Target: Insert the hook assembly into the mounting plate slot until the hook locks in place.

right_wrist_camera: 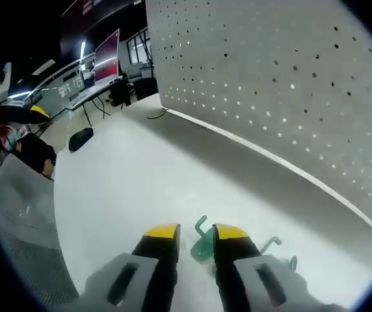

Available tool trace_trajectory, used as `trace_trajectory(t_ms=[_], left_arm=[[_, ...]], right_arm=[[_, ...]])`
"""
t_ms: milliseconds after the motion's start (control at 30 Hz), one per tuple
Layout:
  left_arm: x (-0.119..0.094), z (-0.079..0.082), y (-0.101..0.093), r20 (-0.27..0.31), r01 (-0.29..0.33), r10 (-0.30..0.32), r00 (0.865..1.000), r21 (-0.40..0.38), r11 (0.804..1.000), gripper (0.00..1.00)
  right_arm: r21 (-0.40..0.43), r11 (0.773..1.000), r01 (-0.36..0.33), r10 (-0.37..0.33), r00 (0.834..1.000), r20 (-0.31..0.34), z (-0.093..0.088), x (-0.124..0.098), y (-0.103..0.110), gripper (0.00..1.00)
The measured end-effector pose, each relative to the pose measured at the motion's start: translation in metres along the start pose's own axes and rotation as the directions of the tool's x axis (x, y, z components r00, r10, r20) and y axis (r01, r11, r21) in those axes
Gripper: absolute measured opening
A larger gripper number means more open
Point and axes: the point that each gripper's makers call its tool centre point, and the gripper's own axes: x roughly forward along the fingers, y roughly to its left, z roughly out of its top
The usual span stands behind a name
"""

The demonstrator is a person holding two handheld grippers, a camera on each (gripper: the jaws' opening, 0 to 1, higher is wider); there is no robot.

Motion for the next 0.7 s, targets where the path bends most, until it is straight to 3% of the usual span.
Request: trace_trajectory(t_ms=[300,600,700], left_arm=[[0.002,-0.004,-0.001,-0.010,-0.003,0.002,1.000,-0.012,1.000,1.00],[0.007,0.009,-0.009,0.009,0.011,-0.011,1.000,0.000,1.000,1.00],[0.007,0.010,-0.009,0.010,0.013,-0.013,1.000,0.003,1.000,1.00]], right_arm=[[0.002,1.000,0.018,-0.018,1.000,-0.021,0.003,0.002,-0.004,0.03],[0.021,1.000,0.019,-0.019,1.000,-0.014,0.006,-0.005,-0.005,0.00],[-0.026,0.999,0.042,-0.042,0.999,0.007,0.009,-0.008,-0.006,0.00]])
